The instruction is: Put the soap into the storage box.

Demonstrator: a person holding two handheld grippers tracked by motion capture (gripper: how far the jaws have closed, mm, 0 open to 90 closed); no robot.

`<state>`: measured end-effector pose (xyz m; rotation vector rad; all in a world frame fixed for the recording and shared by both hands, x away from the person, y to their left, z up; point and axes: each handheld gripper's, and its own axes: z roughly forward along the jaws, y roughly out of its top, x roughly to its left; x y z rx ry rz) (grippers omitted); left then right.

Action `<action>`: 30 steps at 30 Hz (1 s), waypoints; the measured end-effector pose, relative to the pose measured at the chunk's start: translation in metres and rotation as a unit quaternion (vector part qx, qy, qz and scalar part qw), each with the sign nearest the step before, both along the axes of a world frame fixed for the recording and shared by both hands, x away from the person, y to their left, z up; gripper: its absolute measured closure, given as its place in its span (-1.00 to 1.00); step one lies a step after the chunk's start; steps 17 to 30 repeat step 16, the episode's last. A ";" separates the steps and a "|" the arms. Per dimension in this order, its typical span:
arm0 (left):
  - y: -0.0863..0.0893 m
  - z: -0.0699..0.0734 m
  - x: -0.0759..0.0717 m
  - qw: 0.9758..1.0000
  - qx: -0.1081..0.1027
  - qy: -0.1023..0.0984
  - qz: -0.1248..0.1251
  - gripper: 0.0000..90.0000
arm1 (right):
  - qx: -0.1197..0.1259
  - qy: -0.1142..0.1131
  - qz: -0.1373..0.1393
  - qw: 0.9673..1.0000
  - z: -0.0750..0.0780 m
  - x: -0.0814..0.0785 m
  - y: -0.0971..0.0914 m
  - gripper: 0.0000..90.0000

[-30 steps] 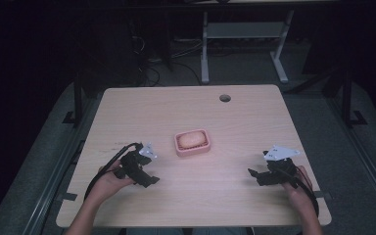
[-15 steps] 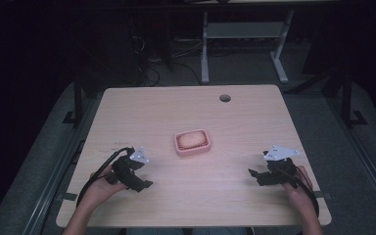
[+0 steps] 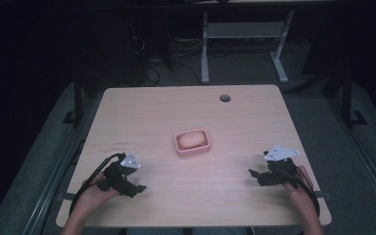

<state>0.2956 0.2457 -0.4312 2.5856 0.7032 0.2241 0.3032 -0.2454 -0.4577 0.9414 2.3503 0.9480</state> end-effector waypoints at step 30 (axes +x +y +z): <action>0.007 -0.003 0.000 1.000 -0.015 -0.017 0.018 -0.49 | -0.002 0.002 0.004 1.000 -0.001 0.000 0.001 -0.69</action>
